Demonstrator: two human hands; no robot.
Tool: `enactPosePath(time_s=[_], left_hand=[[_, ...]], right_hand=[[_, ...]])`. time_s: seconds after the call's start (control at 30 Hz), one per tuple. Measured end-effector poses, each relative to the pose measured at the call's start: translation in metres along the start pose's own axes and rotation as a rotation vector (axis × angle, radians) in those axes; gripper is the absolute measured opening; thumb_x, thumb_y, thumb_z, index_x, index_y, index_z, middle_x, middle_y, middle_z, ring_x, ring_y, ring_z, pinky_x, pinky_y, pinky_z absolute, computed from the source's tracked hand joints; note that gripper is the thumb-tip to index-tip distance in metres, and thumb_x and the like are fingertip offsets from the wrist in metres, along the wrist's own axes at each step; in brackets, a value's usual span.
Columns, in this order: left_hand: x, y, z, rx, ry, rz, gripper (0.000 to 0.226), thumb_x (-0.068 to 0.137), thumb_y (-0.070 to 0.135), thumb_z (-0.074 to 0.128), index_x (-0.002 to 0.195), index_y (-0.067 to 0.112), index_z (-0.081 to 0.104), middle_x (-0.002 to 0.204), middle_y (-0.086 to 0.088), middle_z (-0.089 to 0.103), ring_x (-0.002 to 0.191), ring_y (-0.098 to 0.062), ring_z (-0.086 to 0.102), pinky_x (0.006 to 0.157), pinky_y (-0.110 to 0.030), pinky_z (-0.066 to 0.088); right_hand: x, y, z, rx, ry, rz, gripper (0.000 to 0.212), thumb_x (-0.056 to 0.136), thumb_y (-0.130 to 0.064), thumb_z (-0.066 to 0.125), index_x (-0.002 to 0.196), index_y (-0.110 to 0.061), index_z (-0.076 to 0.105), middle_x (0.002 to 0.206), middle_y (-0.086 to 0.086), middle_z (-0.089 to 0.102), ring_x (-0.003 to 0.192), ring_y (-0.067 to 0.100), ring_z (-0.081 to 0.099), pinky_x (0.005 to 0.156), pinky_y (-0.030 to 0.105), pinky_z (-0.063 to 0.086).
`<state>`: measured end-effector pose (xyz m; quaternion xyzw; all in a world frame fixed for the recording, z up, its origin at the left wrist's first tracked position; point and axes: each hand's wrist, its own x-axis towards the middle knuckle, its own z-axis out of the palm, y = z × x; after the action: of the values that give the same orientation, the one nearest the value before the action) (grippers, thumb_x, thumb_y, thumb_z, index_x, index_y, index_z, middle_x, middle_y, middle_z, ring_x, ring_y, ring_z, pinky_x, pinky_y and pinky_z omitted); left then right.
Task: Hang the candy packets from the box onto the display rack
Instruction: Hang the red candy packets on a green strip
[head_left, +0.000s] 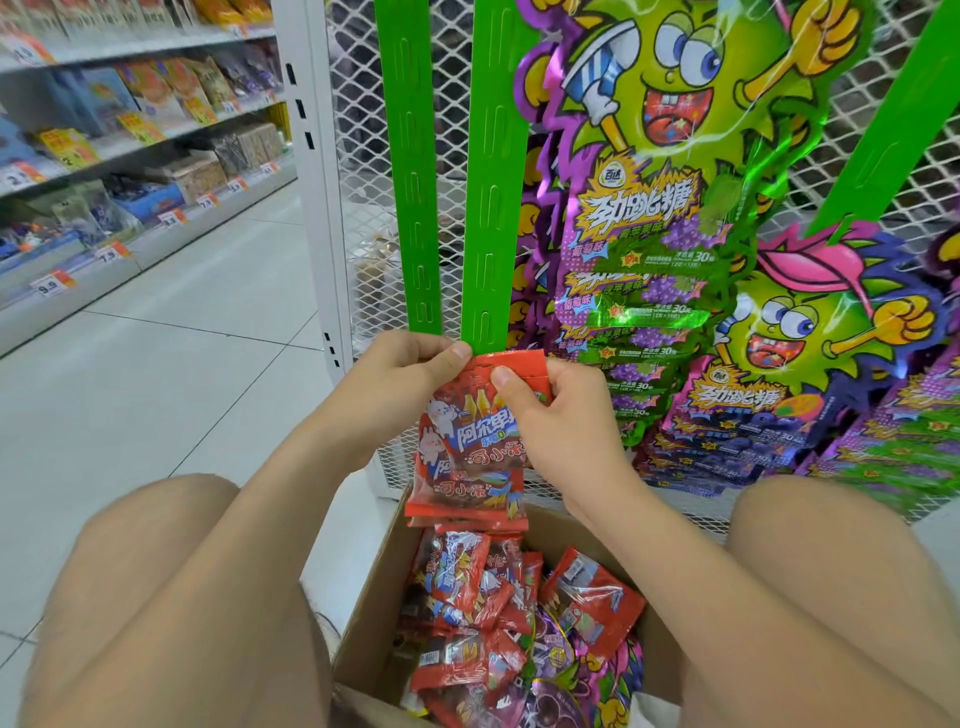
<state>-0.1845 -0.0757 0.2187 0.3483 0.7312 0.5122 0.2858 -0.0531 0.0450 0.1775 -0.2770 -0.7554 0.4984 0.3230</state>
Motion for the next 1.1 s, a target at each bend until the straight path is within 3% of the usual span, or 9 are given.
enactPosePath(time_s=[0.2,0.33,0.5,0.57,0.67,0.77,0.87,1.03,1.1], left_hand=[[0.002,-0.004,-0.001,0.062,0.033,0.030,0.040,0.110,0.041,0.056,0.097,0.010,0.078,0.092,-0.007,0.082,0.088,-0.022,0.078,0.097,-0.045,0.058],[0.002,-0.007,-0.002,0.122,0.046,0.079,0.049,0.110,0.047,0.053,0.093,0.005,0.073,0.080,-0.006,0.069,0.076,-0.020,0.064,0.089,-0.044,0.056],[0.001,-0.005,-0.001,0.109,0.070,0.092,0.046,0.110,0.044,0.053,0.090,0.011,0.077,0.089,-0.026,0.070,0.075,-0.020,0.063,0.088,-0.039,0.052],[0.003,-0.004,-0.001,0.095,0.098,0.057,0.041,0.109,0.042,0.056,0.089,0.015,0.080,0.084,-0.010,0.075,0.080,-0.010,0.067,0.091,-0.036,0.051],[0.004,-0.002,0.001,0.087,0.120,0.028,0.037,0.108,0.040,0.058,0.091,0.019,0.082,0.090,0.012,0.078,0.090,-0.006,0.071,0.091,-0.033,0.052],[0.002,0.001,0.004,0.079,0.106,0.024,0.040,0.109,0.040,0.057,0.091,0.012,0.080,0.085,0.003,0.079,0.078,-0.010,0.072,0.083,-0.030,0.053],[-0.002,0.006,0.006,0.048,0.076,0.026,0.044,0.108,0.043,0.057,0.090,0.011,0.080,0.087,-0.002,0.082,0.083,-0.015,0.078,0.089,-0.031,0.056],[-0.005,0.007,0.006,0.003,-0.001,0.015,0.040,0.105,0.045,0.061,0.100,0.011,0.080,0.093,-0.004,0.083,0.088,-0.022,0.081,0.090,-0.040,0.063],[-0.005,0.007,0.006,0.002,0.007,0.011,0.038,0.106,0.043,0.061,0.100,0.011,0.080,0.092,-0.004,0.083,0.087,-0.022,0.081,0.087,-0.038,0.064]], right_hand=[[-0.006,0.006,0.006,-0.080,0.012,0.053,0.035,0.094,-0.045,0.068,0.082,-0.013,0.078,0.073,0.005,0.074,0.068,0.030,0.066,0.070,0.049,0.059],[-0.009,0.004,0.005,-0.115,0.004,0.027,0.021,0.097,-0.032,0.071,0.086,-0.017,0.080,0.068,-0.004,0.072,0.052,0.005,0.052,0.061,0.028,0.046],[-0.012,-0.011,0.000,-0.139,0.078,-0.110,0.017,0.095,-0.029,0.072,0.078,-0.028,0.075,0.065,-0.015,0.069,0.064,0.004,0.063,0.071,0.031,0.051],[-0.014,-0.014,-0.002,-0.154,0.072,-0.122,0.024,0.091,-0.026,0.072,0.069,-0.032,0.070,0.062,-0.017,0.068,0.066,0.005,0.065,0.076,0.033,0.052],[-0.015,-0.016,-0.003,-0.188,0.066,-0.121,0.025,0.085,-0.029,0.070,0.062,-0.023,0.068,0.058,-0.010,0.065,0.064,0.014,0.062,0.077,0.040,0.055],[-0.012,-0.016,-0.004,-0.146,0.089,-0.131,0.021,0.090,-0.026,0.071,0.070,-0.019,0.072,0.060,-0.006,0.066,0.060,0.013,0.061,0.067,0.033,0.054],[-0.008,-0.013,-0.001,-0.067,0.104,-0.090,0.023,0.096,-0.030,0.071,0.077,-0.019,0.076,0.062,-0.006,0.068,0.056,0.009,0.059,0.061,0.031,0.052],[-0.007,-0.010,0.004,0.045,0.091,0.029,0.031,0.096,-0.030,0.072,0.072,-0.010,0.071,0.055,0.000,0.057,0.053,0.011,0.045,0.058,0.035,0.041],[-0.008,-0.012,0.003,0.099,0.075,0.077,0.035,0.096,-0.028,0.072,0.067,-0.008,0.064,0.051,-0.009,0.049,0.053,0.011,0.041,0.059,0.035,0.038]])
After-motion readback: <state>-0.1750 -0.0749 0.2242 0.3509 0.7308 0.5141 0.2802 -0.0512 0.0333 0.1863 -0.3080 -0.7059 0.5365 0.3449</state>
